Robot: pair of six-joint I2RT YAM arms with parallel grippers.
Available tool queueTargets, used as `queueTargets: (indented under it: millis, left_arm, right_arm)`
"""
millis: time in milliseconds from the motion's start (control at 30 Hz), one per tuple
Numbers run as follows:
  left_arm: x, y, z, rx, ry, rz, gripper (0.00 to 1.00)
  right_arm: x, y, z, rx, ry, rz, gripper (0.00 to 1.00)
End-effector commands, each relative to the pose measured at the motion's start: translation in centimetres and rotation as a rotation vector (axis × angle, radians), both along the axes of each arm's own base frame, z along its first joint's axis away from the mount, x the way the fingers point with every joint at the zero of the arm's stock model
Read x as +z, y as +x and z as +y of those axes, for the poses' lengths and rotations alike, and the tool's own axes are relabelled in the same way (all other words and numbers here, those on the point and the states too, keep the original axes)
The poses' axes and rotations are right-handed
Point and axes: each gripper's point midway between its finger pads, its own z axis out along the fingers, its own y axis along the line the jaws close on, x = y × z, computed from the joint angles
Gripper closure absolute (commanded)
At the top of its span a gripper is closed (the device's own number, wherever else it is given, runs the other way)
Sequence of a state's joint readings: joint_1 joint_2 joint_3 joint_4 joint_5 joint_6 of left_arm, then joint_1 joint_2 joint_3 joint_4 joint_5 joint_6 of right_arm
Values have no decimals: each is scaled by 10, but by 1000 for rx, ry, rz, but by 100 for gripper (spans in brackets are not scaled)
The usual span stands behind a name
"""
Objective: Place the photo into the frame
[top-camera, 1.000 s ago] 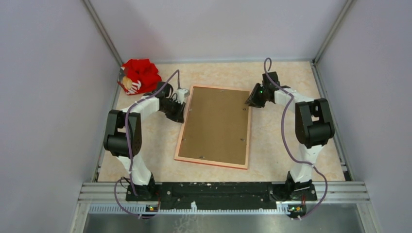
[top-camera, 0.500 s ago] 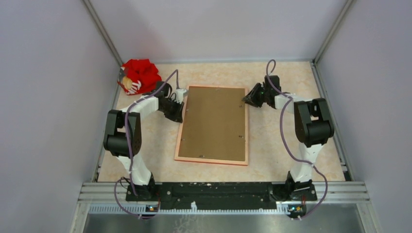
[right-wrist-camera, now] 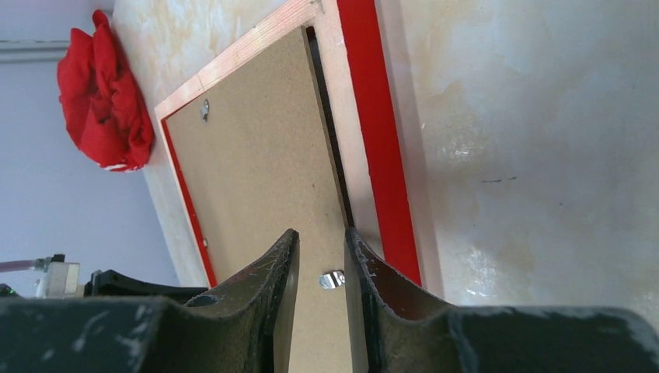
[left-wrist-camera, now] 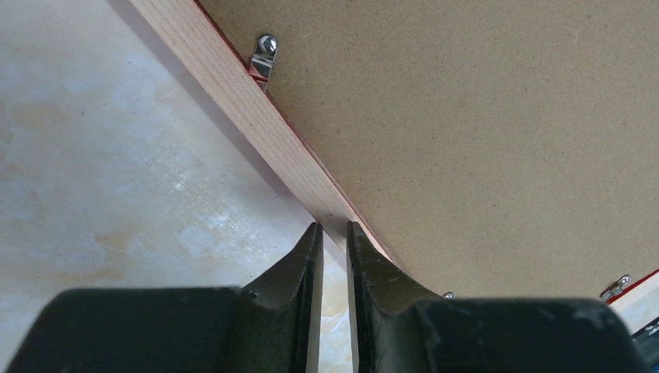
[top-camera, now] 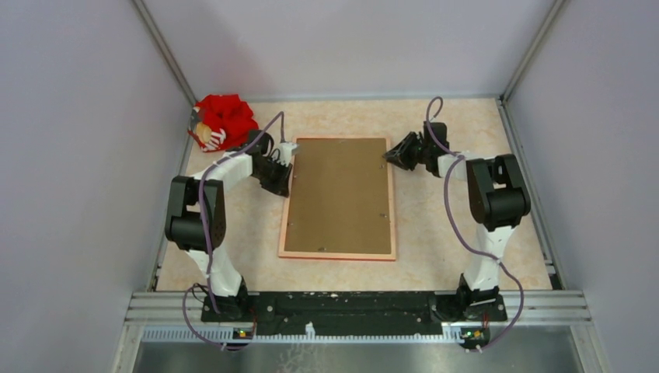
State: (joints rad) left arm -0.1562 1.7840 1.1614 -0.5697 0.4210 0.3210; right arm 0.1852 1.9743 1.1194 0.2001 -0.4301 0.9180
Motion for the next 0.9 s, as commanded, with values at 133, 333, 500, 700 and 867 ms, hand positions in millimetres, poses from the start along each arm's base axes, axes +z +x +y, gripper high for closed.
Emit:
queueTargets:
  millis: [133,333,500,700,867]
  left_arm:
    - [21,45,9,-2,-25,-118,78]
    - [8,77,29,54,-17,-104,78]
    - [-24,73,18,41,-5,-49,78]
    - [-30,70,16,41,-7,-37,77]
    - [-23,70,13,38,-21,-43,78]
  right_arm:
    - [27,-39,60,234,188,37,73]
    - [30,-37,61,230,188,34,74]
    - [29,-36,63,232,191,37,75]
    - [38,-23,42,202,53,-2,72]
    - [43,-5,7,131,-177,-24,67]
